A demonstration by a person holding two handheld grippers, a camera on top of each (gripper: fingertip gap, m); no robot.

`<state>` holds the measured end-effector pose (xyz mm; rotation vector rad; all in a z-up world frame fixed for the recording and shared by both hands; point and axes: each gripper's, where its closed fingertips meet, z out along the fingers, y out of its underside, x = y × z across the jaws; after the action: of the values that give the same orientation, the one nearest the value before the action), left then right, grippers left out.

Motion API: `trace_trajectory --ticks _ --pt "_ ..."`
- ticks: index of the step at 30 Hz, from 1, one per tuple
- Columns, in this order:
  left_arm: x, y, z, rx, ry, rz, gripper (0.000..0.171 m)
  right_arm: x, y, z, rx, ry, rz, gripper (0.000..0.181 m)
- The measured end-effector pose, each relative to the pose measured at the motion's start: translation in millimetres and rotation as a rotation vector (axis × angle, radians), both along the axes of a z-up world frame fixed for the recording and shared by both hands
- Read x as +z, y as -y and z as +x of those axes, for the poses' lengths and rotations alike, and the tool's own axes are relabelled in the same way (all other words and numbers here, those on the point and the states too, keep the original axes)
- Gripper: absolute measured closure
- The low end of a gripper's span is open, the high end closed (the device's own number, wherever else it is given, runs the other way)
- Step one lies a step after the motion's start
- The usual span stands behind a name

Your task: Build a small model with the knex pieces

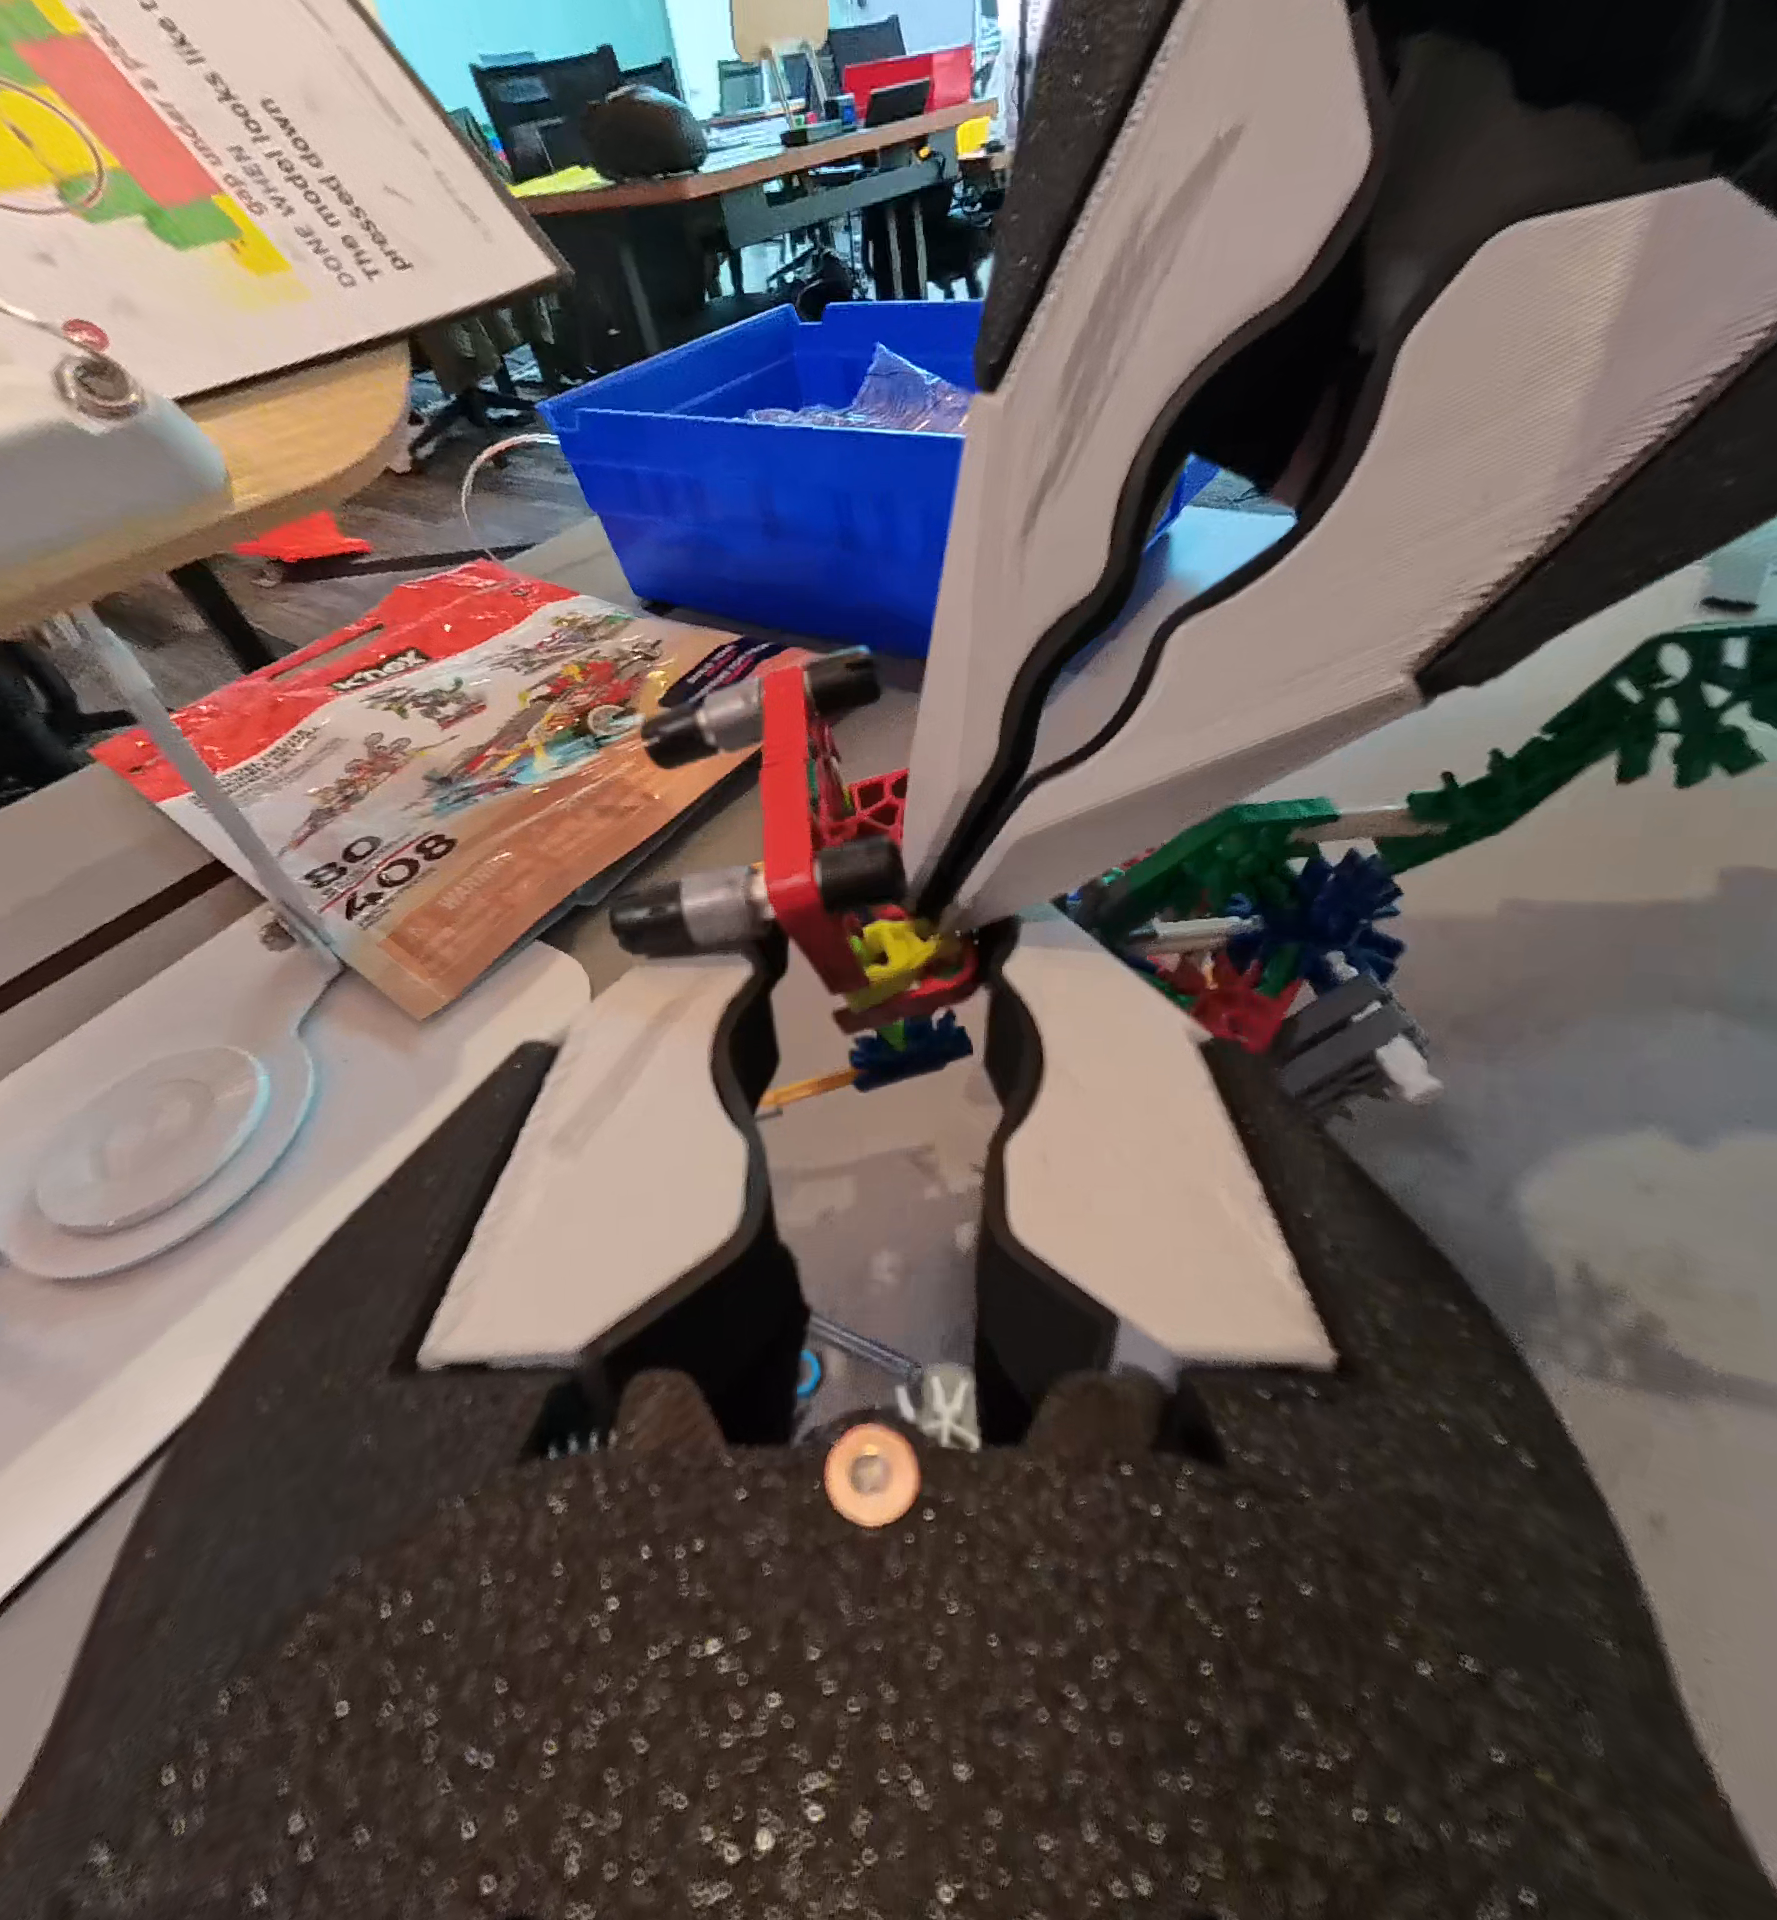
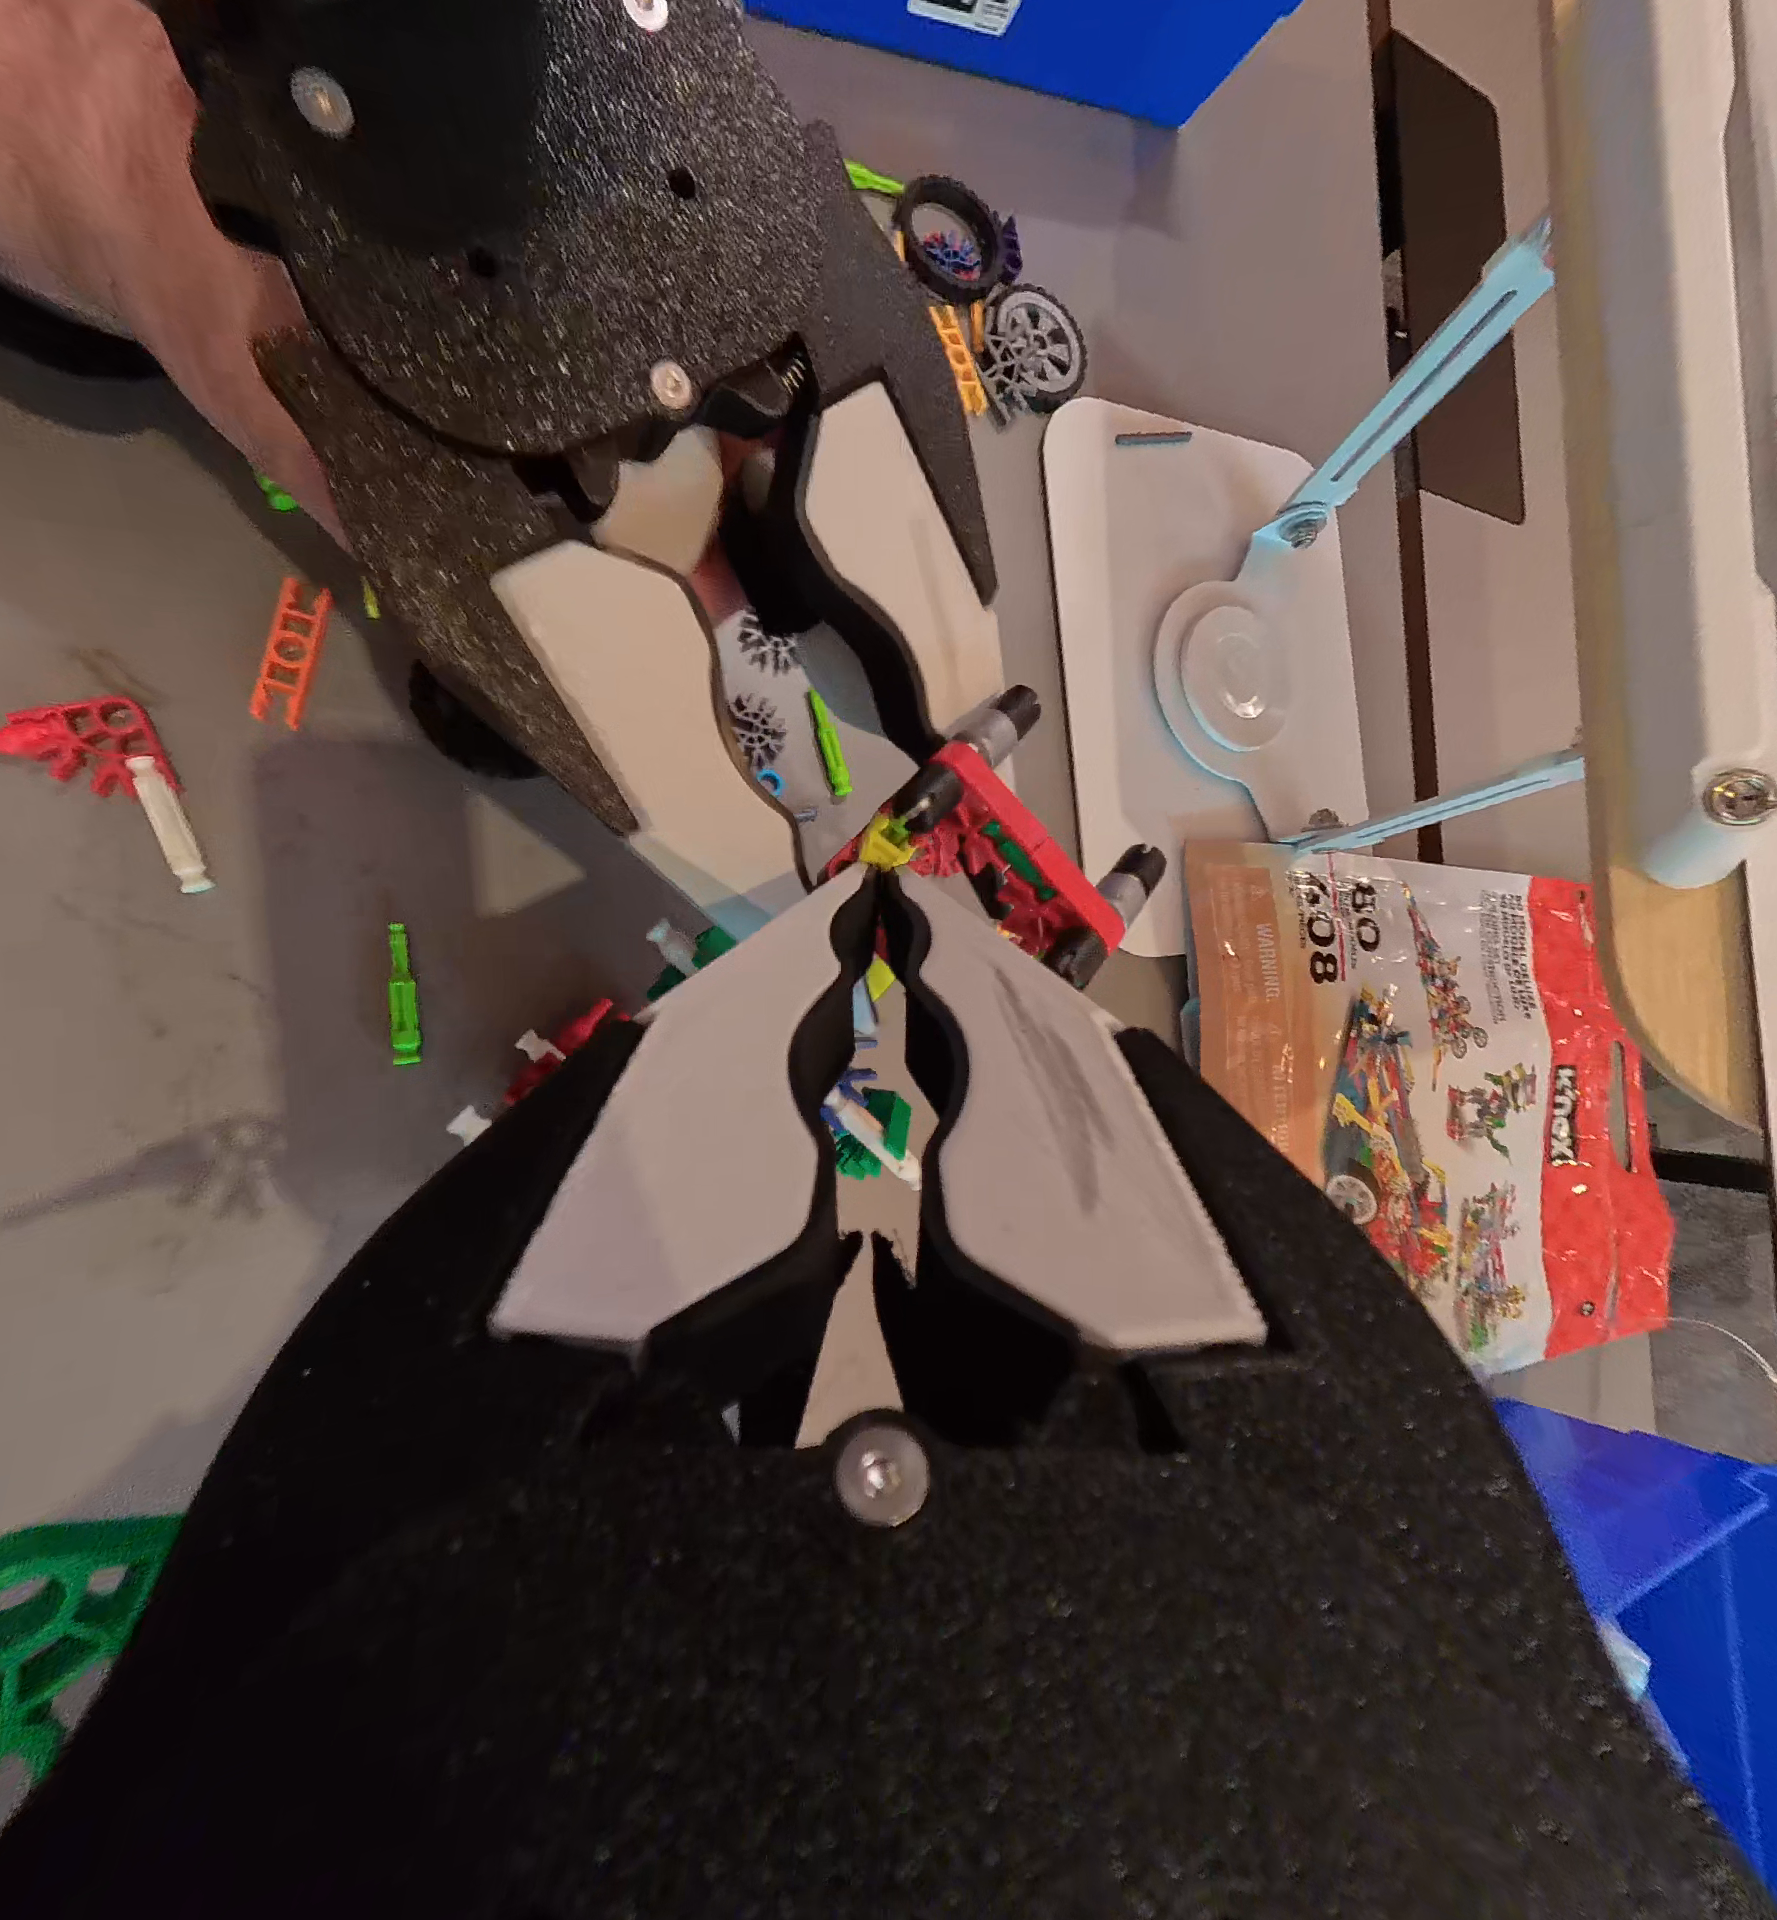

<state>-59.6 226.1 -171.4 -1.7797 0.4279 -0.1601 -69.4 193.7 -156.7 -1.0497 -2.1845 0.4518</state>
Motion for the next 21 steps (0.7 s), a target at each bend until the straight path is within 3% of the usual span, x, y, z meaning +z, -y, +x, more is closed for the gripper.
trace_trajectory --ticks 3,10,17,21 --pt "-4 5 -6 -0.007 0.058 -0.039 0.134 -2 0 -2 -0.005 -0.004 0.004 0.181" --pt "-12 9 -2 -0.019 0.099 -0.095 0.141 -1 -1 -1 -0.01 0.006 -0.01 0.181" --pt "-7 8 3 -0.02 0.102 -0.06 0.148 1 -5 5 -0.02 0.016 -0.072 0.172" --pt "-5 8 5 -0.032 0.11 -0.052 0.149 0 -6 6 -0.02 0.009 -0.105 0.178"
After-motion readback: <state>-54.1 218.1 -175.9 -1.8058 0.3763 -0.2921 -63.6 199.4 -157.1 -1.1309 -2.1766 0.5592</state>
